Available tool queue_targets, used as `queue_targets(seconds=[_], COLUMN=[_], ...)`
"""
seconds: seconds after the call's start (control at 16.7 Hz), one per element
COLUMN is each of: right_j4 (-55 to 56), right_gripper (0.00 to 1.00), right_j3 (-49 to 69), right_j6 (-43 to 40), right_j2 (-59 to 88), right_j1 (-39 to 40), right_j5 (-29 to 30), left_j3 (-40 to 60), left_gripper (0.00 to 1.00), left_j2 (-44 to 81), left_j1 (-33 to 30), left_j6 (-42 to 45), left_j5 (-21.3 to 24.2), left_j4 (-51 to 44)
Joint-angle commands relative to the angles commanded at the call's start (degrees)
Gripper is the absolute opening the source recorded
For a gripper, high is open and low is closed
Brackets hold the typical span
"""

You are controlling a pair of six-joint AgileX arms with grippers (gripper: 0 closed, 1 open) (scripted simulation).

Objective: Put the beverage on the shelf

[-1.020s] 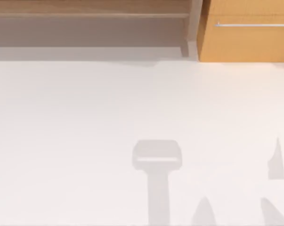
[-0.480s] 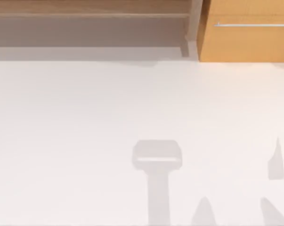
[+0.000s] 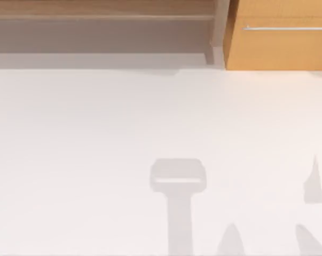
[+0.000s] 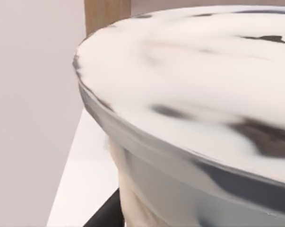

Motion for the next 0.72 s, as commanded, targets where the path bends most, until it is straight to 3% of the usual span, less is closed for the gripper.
queue_targets(seconds=[0.72], right_j4=[0.0], right_gripper=[1.0], right_j3=[0.0], right_j6=[0.0], right_j2=[0.0], right_j1=[0.0], right_j5=[0.0], left_j3=[-0.15], left_gripper=[0.0], left_j2=[-2.53], left_j1=[0.1], left_j6=[0.09], left_j5=[0.0], left_j4=[-2.33])
